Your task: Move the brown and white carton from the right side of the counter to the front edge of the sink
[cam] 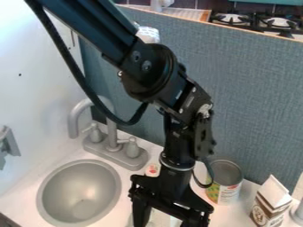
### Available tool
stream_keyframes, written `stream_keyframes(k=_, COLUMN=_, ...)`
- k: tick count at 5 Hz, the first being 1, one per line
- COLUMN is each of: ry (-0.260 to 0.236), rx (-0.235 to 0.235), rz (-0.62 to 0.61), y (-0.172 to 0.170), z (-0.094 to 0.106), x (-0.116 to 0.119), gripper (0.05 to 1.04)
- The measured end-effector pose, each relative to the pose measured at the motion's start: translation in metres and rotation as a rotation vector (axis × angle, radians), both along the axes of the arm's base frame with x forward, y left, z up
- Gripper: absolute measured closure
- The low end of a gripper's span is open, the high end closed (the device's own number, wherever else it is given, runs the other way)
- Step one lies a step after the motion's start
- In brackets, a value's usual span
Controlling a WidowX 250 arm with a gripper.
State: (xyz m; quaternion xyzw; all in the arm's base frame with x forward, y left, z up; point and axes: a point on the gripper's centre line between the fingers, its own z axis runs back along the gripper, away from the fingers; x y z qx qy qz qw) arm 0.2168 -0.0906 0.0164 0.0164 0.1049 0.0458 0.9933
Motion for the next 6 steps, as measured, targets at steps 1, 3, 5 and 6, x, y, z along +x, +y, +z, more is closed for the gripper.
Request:
stream_keyframes(k=1, ry=0.016, rx=0.005, rz=-0.006, y=0.0, z=-0.006, x=-0.001, gripper=0.082)
stream_keyframes(k=3, ry=-0.149, rx=-0.065, rz=-0.273, y=-0.028, z=0.0, x=0.047, gripper=0.082)
stream_keyframes(k=5, ry=-0.266, rx=-0.071, rz=-0.422, y=-0.047, z=0.022, x=0.081, gripper=0.082)
stream_keyframes(k=6, ry=-0.333, rx=-0.077, rz=-0.495, y=-0.059, z=0.024, x=0.094, gripper=0.082)
